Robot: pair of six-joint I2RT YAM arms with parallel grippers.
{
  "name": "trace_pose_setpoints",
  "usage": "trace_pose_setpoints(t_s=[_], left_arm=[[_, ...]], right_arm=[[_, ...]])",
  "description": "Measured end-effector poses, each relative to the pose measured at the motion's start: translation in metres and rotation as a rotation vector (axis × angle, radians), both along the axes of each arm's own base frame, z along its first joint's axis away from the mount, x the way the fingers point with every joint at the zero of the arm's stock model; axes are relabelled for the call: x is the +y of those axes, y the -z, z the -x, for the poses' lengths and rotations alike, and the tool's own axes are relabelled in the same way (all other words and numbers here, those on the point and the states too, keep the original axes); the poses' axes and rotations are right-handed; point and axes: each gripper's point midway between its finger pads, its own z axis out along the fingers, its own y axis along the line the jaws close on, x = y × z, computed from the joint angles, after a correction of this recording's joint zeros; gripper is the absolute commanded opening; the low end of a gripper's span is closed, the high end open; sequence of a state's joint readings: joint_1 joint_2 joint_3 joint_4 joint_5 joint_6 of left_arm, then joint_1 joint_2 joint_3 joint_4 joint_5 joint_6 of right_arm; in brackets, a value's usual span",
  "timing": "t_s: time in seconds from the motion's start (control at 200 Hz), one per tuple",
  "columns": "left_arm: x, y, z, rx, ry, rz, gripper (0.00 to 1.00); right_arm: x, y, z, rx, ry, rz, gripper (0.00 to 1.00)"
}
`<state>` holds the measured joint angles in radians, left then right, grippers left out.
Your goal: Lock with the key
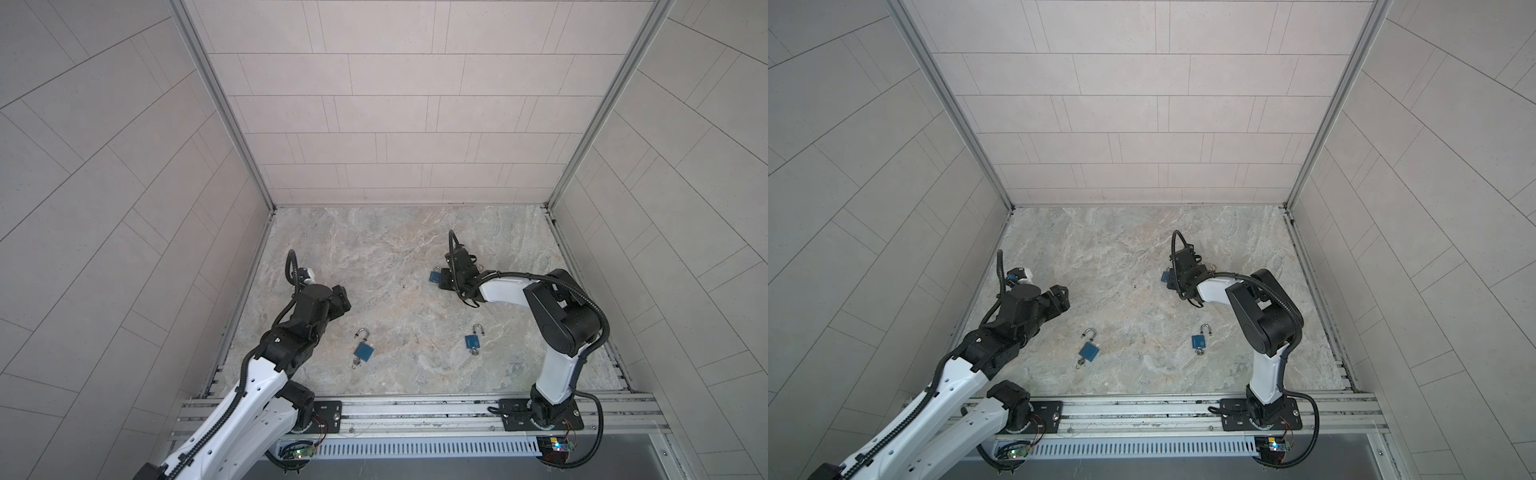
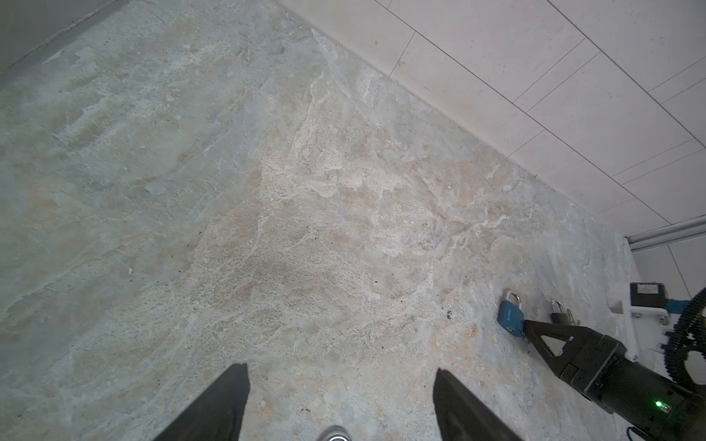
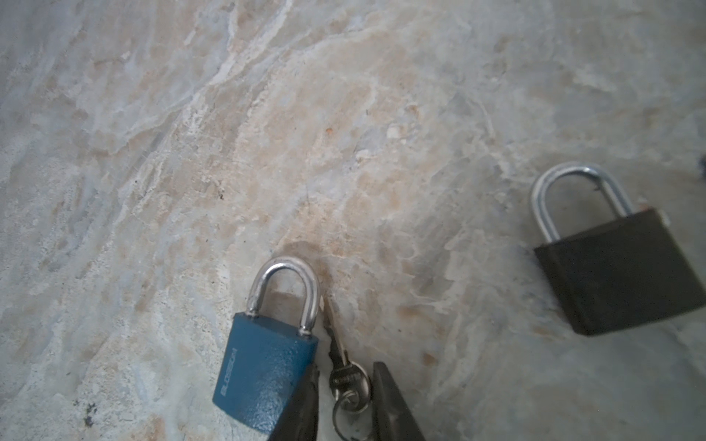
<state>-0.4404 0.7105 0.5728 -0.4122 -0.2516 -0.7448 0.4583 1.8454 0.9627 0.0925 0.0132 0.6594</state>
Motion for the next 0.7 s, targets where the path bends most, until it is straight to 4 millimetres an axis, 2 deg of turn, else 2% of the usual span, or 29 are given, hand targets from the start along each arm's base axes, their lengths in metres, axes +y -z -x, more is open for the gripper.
trace_pose_setpoints(t_s=[0.18, 0.19, 0.205, 0.21, 0.225, 0.355, 0.415, 0.465, 0.696], left_arm=[[0.007, 0.005, 0.002, 0.019, -0.030, -0.026, 0.85], [0.007, 0.006, 0.002, 0.021, -0.032, -0.027, 0.85], [0.008, 0.006, 0.002, 0.022, -0.035, -0.030, 0.85], [0.008, 0.007, 0.002, 0.024, -0.036, -0.031, 0.85], [0.008, 0.007, 0.002, 0.026, -0.038, -0.034, 0.85], [0.012, 0.012, 0.002, 0.043, -0.059, -0.052, 0.86], [0.014, 0.013, 0.003, 0.051, -0.067, -0.059, 0.91], [0.016, 0.015, 0.004, 0.055, -0.077, -0.060, 0.92], [0.014, 0.029, 0.009, 0.093, -0.077, -0.044, 0.98]], right_arm=[[0.001, -0.002, 0.003, 0.015, -0.010, 0.015, 0.50], [0.000, -0.002, 0.004, 0.017, -0.009, 0.016, 0.58], [0.000, -0.002, 0.005, 0.021, -0.013, 0.019, 0.88], [0.000, -0.002, 0.005, 0.021, -0.013, 0.019, 0.94], [0.000, -0.003, 0.005, 0.021, -0.010, 0.019, 0.99], [-0.003, -0.009, 0.011, 0.035, -0.021, 0.035, 0.99], [-0.005, -0.014, 0.015, 0.042, -0.023, 0.041, 0.99], [-0.006, -0.020, 0.019, 0.043, -0.025, 0.043, 0.99], [-0.011, -0.078, 0.037, -0.016, -0.053, 0.037, 1.00]])
